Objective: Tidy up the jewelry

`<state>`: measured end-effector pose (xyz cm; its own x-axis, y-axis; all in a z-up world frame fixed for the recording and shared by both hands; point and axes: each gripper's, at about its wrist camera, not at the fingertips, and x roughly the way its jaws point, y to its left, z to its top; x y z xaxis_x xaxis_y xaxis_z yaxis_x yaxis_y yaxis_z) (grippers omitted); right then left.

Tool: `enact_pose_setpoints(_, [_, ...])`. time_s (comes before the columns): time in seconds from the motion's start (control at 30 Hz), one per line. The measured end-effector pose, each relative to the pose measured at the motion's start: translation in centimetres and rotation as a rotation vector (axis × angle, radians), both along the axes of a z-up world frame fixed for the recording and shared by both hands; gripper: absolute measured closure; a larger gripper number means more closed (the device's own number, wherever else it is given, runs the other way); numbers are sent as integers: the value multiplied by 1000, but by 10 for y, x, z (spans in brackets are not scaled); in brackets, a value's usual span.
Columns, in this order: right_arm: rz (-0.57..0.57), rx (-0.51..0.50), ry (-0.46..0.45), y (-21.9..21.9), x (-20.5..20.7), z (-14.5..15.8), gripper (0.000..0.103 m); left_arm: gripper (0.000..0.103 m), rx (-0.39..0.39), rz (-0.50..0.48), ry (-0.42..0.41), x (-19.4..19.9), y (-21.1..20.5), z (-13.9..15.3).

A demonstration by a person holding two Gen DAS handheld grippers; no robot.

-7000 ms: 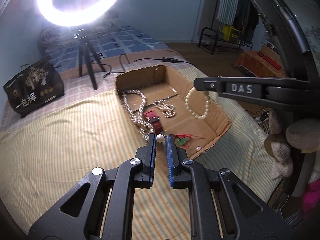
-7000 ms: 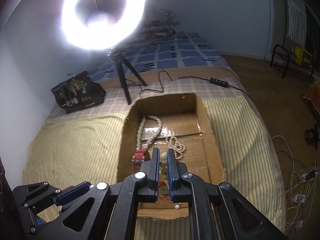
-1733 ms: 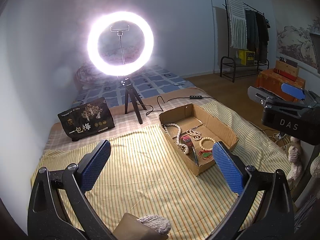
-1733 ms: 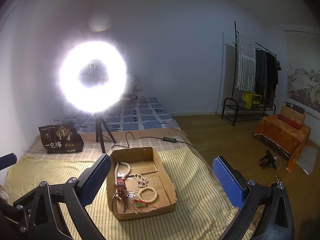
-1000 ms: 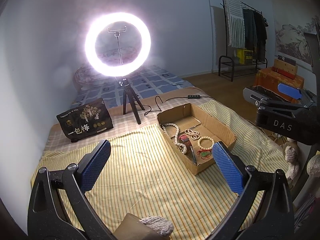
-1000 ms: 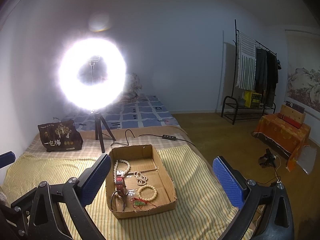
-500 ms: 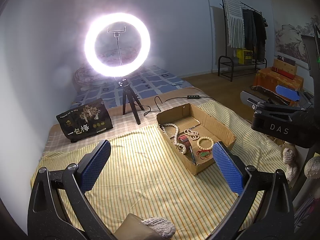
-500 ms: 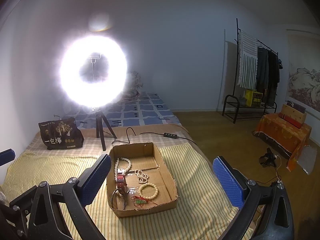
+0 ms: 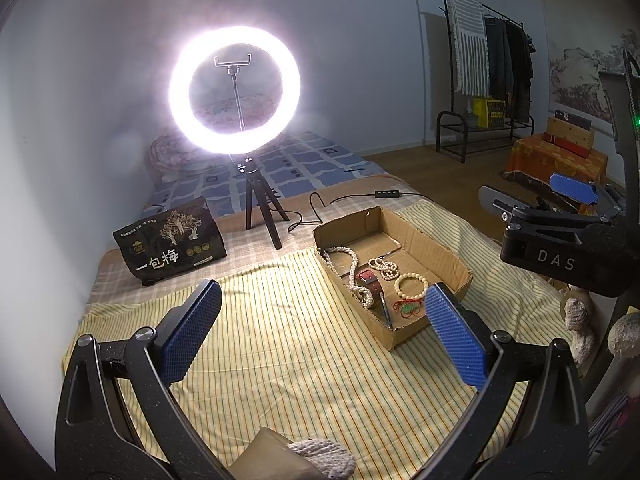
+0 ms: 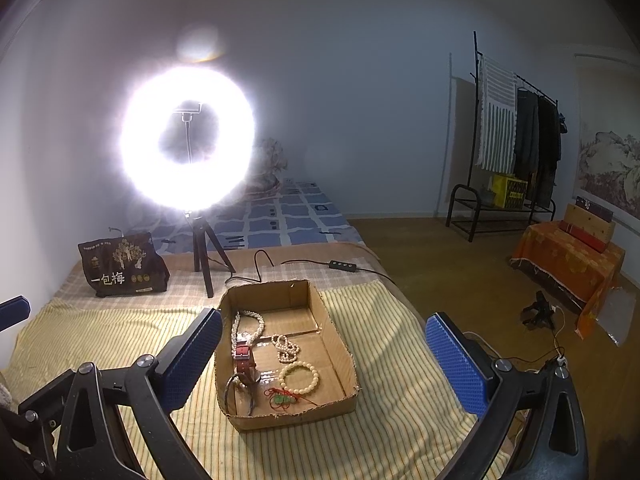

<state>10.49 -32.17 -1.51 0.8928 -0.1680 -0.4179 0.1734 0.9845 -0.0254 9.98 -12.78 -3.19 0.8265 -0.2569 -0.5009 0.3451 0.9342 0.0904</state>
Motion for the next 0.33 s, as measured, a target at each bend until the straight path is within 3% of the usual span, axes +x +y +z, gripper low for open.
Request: enact_pose_setpoints(0.33, [1,2,11,1,1,-2,0,0,13,11,-22,-4,-4,1])
